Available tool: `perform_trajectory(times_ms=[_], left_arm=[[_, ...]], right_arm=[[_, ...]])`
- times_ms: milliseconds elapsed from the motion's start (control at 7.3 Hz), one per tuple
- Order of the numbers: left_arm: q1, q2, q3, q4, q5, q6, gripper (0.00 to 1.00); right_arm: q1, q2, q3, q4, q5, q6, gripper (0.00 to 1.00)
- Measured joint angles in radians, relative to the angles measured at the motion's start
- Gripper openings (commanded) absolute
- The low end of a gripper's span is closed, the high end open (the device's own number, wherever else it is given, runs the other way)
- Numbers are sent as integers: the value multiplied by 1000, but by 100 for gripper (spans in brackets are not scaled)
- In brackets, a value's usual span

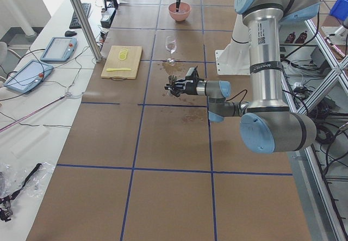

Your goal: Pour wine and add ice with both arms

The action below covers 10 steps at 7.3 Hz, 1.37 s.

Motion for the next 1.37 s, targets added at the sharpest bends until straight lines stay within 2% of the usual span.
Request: perform_trajectory(times_ms=[274, 411, 548, 685, 959, 1369], left_arm=[[0, 0, 1, 0, -1, 0, 0], [0, 0, 1, 1, -2, 0, 0], [0, 0, 1, 1, -2, 0, 0], [0, 0, 2, 1, -2, 0, 0], [0, 0, 3, 2, -2, 0, 0], [2, 0, 15, 2, -11, -32, 0]], right_arm=[[0, -7, -2, 1, 1, 0, 42], [0, -9, -2, 1, 2, -1, 26], [0, -9, -3, 0, 2, -1, 4], [1, -9, -3, 0, 2, -3, 0], [5, -11, 3, 2, 1, -10, 0], [34, -56, 94, 7, 14, -14, 0]])
